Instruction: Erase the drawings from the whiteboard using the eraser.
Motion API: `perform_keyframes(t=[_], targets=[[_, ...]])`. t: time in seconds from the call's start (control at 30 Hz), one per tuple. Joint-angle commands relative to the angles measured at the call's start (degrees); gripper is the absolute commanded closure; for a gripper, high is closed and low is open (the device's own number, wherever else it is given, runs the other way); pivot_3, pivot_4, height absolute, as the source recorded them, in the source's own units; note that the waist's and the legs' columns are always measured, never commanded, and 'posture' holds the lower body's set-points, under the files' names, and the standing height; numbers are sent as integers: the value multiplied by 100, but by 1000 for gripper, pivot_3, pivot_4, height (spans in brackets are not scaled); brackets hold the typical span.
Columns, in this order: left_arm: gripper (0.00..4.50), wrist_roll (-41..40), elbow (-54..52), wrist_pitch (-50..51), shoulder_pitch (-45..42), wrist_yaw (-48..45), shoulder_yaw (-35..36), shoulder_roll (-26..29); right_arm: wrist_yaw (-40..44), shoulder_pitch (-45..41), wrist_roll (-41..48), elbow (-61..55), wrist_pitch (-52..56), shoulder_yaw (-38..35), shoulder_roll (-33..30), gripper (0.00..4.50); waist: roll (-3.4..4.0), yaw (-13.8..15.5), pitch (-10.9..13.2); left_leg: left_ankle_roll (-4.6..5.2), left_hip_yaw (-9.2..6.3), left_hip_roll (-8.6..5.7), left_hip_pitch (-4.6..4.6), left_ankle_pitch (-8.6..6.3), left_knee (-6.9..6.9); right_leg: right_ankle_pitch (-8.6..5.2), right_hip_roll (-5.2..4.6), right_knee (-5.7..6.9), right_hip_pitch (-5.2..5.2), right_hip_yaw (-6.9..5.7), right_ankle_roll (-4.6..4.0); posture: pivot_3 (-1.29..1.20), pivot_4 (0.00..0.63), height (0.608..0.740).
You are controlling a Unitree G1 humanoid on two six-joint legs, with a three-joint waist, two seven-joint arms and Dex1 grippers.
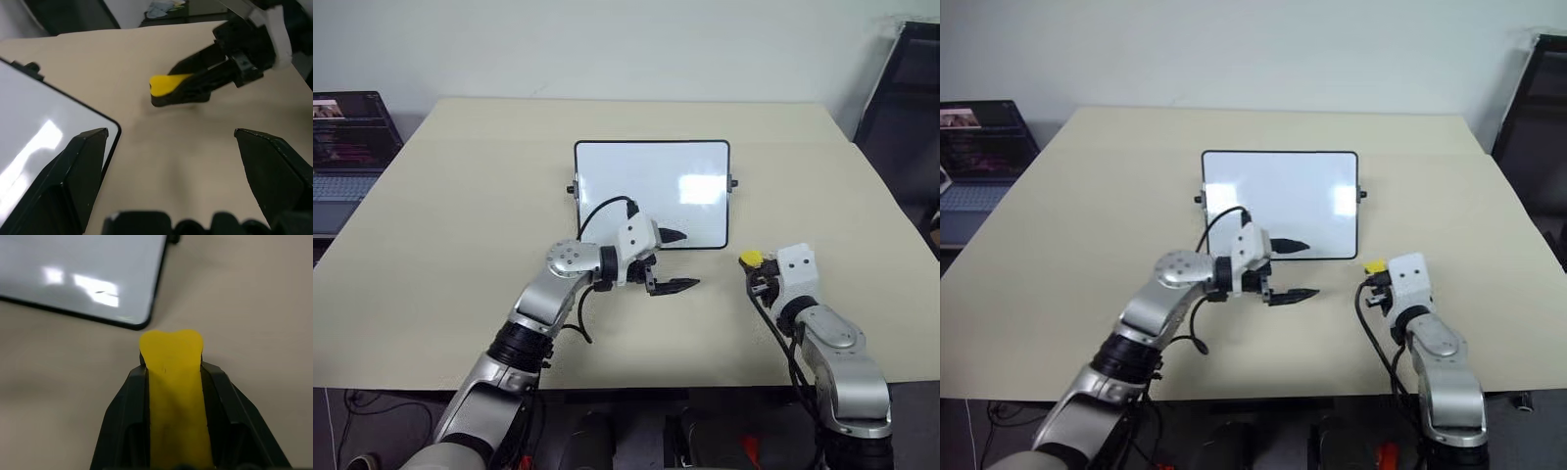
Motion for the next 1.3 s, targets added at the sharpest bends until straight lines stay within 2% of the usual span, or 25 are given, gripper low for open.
perform_keyframes(t=[0.03, 0.33, 0.5, 0.67, 0.77, 0.87, 1.03, 1.17, 1.3], targets=[[0, 113, 320, -588, -198, -266, -87, -96, -413, -253, 97, 187, -132, -293, 103, 3443, 0, -3, 0, 0, 1, 1, 2, 0, 0, 0, 16, 0, 2, 2, 0, 0, 150, 740], [0, 258, 619, -1004, -314, -368, -148, -392, -698, -544, 330, 732, -224, -500, 34, 3443, 0, 17, 0, 4, -5, 3, -11, -3, -1, 6, 14, -5, 0, 10, -10, 0, 150, 740], [0, 308, 499, -1058, -185, -395, -185, -402, -757, -627, 474, 1033, -383, -558, 0, 1871, 1, 10, 0, 4, -4, 2, -10, -3, 0, 5, 14, -4, 0, 11, -10, 0, 150, 740], [0, 335, 374, -1010, -45, -282, -118, -390, -764, -736, 637, 1233, -575, -599, -73, 49, 1, 7, -1, 4, -5, 3, -10, -3, -1, 6, 14, -3, 0, 11, -11, 0, 150, 740], [0, 339, 280, -916, 50, -73, -7, -388, -736, -729, 739, 1015, -610, -580, -127, 17, 1, 8, -1, 4, -5, 2, -11, -3, 0, 6, 13, -3, 0, 13, -11, 0, 150, 740], [0, 259, -2, -628, 282, 220, 261, -212, -427, -631, 1084, 329, -579, -477, -200, 17, 4, -13, 0, 4, -6, 3, -10, -3, 0, 6, 14, -2, 0, 12, -11, 0, 150, 740], [0, 125, -1004, 171, 1214, 1126, 1048, 106, -70, 356, 1364, -911, -681, -39, -338, 17, 5, -31, -3, 4, -19, 12, -10, -4, -3, 4, 14, -2, 0, 4, -11, 0, 150, 740], [0, 176, -1905, 775, 1983, 2317, 1677, -138, -323, 1316, 999, -946, -1857, 168, -217, 17, 5, 17, -3, 4, -26, 4, -14, -5, 2, 2, -18, -5, 2, -1, -8, 0, 150, 740], [0, 468, -2636, 880, 2856, 3348, 2088, -408, -616, 1875, 622, -225, -3769, 278, 27, 17, -4, 59, -8, 5, -24, 3, -1, -4, 10, 2, -22, -8, 11, 12, 11, 0, 150, 740]])
